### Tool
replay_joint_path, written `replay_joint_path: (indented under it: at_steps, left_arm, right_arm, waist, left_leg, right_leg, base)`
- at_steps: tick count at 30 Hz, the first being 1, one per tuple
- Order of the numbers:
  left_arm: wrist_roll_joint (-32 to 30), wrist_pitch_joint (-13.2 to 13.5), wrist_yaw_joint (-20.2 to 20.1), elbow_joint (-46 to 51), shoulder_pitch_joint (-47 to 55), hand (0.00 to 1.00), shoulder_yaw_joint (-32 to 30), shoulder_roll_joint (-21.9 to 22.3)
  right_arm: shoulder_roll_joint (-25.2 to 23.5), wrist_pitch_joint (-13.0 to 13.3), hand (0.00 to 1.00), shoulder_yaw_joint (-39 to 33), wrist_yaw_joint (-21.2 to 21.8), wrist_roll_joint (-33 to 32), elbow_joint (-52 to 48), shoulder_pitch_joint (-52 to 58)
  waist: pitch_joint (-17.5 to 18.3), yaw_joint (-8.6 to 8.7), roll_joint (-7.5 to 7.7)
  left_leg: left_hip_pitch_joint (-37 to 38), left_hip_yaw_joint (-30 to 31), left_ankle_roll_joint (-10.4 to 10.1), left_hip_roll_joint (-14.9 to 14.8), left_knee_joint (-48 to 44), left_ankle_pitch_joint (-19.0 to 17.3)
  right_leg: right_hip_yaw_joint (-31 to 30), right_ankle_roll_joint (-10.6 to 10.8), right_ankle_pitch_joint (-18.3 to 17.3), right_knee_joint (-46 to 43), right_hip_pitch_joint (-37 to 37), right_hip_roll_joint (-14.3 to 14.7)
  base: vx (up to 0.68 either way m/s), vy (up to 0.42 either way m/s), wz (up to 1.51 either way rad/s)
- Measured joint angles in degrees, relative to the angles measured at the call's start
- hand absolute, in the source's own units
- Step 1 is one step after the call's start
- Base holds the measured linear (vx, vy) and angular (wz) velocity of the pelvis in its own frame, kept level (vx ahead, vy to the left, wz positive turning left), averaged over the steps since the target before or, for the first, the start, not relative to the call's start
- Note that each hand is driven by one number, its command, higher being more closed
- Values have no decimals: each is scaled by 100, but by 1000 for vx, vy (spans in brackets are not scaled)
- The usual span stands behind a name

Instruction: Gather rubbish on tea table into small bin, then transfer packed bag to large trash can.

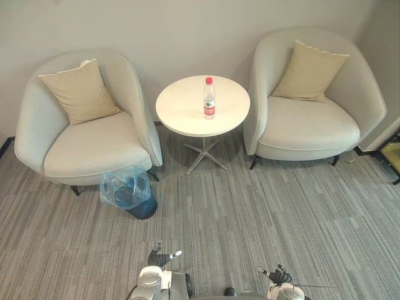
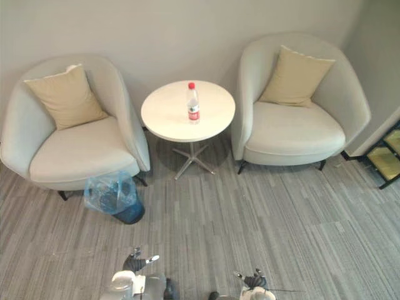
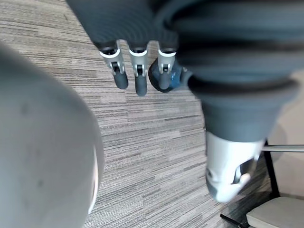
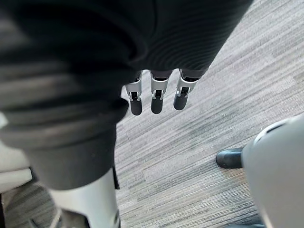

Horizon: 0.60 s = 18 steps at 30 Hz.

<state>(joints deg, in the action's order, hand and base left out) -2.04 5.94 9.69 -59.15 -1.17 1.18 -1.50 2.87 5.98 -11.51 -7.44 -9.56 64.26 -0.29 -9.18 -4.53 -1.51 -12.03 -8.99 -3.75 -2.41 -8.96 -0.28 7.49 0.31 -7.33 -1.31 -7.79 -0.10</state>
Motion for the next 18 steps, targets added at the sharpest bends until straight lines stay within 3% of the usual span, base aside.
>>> replay_joint_path:
  at_steps: [1,2,3,4,6,7,8,10,11,12,14,16,18]
  left_arm:
    - [-1,-4,-2,-9,-10,0,1,0]
    - [-5,-11,-18,-49,-42,0,-7,-65]
    - [-3,-9,-48,-62,-49,0,-39,-116]
    - [-3,-11,-49,-66,-47,0,-49,-112]
    - [11,-22,-111,-135,-40,0,-57,-113]
    - [11,-28,-112,-140,-37,0,-41,-126]
    - [2,-60,-129,-235,-26,0,4,-176]
    - [-3,-136,-141,-263,-34,0,-9,-180]
    - [-3,-136,-141,-265,-30,0,-6,-175]
    - [-2,-136,-144,-318,-42,0,-4,-160]
    - [-1,-134,-140,-332,-41,0,-19,-123]
    - [-3,-136,-124,-330,-55,0,-27,-118]
    - [-11,-132,-117,-331,-19,0,-27,-117]
  right_arm:
    - [-7,0,0,-2,1,1,11,-11]
    - [-68,-1,0,-21,7,15,37,-32]
    - [-151,-3,0,-12,22,50,45,-25]
    - [-183,-2,0,-9,23,53,44,-19]
    - [-161,1,0,-4,72,68,13,-30]
    - [-161,6,0,-4,88,68,-17,-24]
    - [-189,25,0,-7,119,70,-107,7]
    - [-198,15,0,-18,136,86,-240,93]
    - [-192,14,0,-29,145,92,-245,116]
    - [-186,29,0,-72,177,100,-259,113]
    - [-166,31,0,-169,184,114,-268,50]
    - [-144,35,0,-187,187,115,-280,21]
    - [-155,34,0,-167,186,113,-267,25]
  waist:
    - [-2,-25,6]
    - [30,-34,112]
    - [38,-26,238]
    - [42,-29,244]
    - [44,-20,230]
    - [51,1,243]
    - [50,129,296]
    - [69,123,373]
    - [69,127,373]
    - [70,170,358]
    - [43,214,282]
    - [16,242,249]
    - [22,246,267]
  left_leg:
    - [49,-28,87,22,58,180]
    - [146,-110,409,170,98,145]
    - [220,-239,569,309,18,-62]
    - [257,-270,565,325,9,-115]
    - [849,-392,632,435,272,-411]
    - [982,-377,640,465,311,-485]
    - [1348,-224,574,599,322,-710]
    - [1813,-121,608,675,371,-826]
    - [1964,-64,615,681,433,-844]
    - [2159,106,611,653,515,-847]
    - [2316,327,508,487,574,-908]
    - [2449,489,363,332,602,-1006]
    - [2643,568,170,214,589,-1134]
  right_leg:
    - [-69,34,-26,6,-35,-9]
    - [-170,141,-141,-33,-69,-151]
    - [-265,251,-243,-216,-56,-335]
    - [-305,279,-261,-317,-36,-363]
    - [-636,596,-516,-2229,537,-481]
    - [-646,715,-460,-2877,766,-524]
    - [-554,1000,-285,-4425,1317,-748]
    - [-273,860,-430,-5197,1592,-1008]
    - [-121,824,-527,-5231,1651,-1086]
    - [187,652,-723,-5041,1788,-1174]
    - [500,486,-837,-4110,2051,-1106]
    - [398,360,-664,-3174,2235,-923]
    - [13,267,174,-1808,2224,-625]
  base:
    - [422,128,-33]
    - [410,117,-29]
    - [404,114,-25]
    - [389,122,-34]
    - [344,149,-31]
    - [413,170,17]
    - [461,131,43]
    - [426,73,43]
    - [334,7,46]
    - [323,-7,57]
    - [465,-72,76]
    - [431,-159,59]
    - [457,-274,46]
